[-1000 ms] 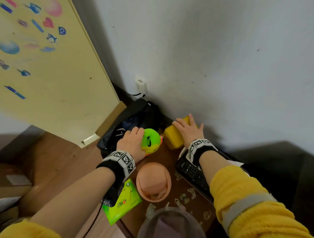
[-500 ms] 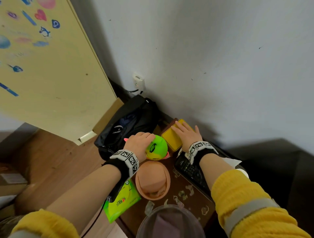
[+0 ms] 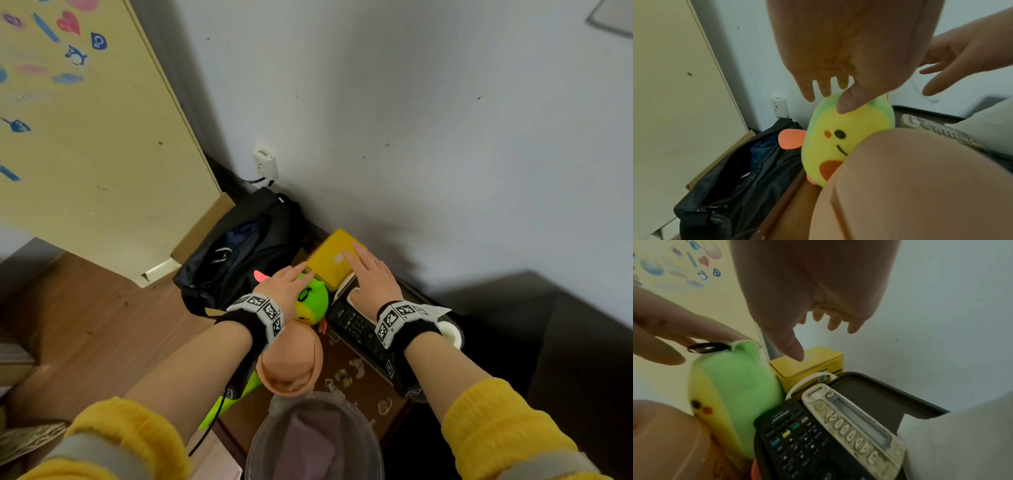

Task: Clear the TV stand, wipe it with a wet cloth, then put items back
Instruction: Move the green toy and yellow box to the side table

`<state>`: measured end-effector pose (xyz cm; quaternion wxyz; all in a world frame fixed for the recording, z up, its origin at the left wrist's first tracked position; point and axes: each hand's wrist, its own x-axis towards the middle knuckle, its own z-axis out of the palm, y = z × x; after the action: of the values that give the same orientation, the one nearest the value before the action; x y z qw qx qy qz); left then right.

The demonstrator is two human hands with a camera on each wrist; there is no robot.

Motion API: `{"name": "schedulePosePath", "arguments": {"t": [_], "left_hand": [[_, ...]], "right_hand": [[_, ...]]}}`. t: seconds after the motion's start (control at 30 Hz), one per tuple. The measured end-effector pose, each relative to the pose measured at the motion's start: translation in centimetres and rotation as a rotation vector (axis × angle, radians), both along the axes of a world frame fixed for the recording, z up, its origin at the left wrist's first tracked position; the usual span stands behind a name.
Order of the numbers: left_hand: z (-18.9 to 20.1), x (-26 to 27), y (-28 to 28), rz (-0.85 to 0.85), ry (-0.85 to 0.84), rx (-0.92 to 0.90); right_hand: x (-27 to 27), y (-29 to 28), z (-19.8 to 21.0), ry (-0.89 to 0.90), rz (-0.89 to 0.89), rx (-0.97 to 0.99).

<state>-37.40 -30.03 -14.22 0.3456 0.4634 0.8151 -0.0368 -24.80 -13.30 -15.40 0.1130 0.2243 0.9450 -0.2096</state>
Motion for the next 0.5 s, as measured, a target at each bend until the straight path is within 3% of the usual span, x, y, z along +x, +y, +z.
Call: {"name": "schedulePosePath", "arguments": {"t": [0.23, 0.5], "left_hand": [[4.2, 3.0, -2.0, 0.24, 0.041, 0.092], [7.0, 8.9, -7.6, 0.344, 0.092, 0.099]], "right_hand": [[4.1, -2.5, 3.1, 0.08, 0.012, -0.021], [10.7, -11.1, 5.7, 0.058, 0.05, -0.153]]}}
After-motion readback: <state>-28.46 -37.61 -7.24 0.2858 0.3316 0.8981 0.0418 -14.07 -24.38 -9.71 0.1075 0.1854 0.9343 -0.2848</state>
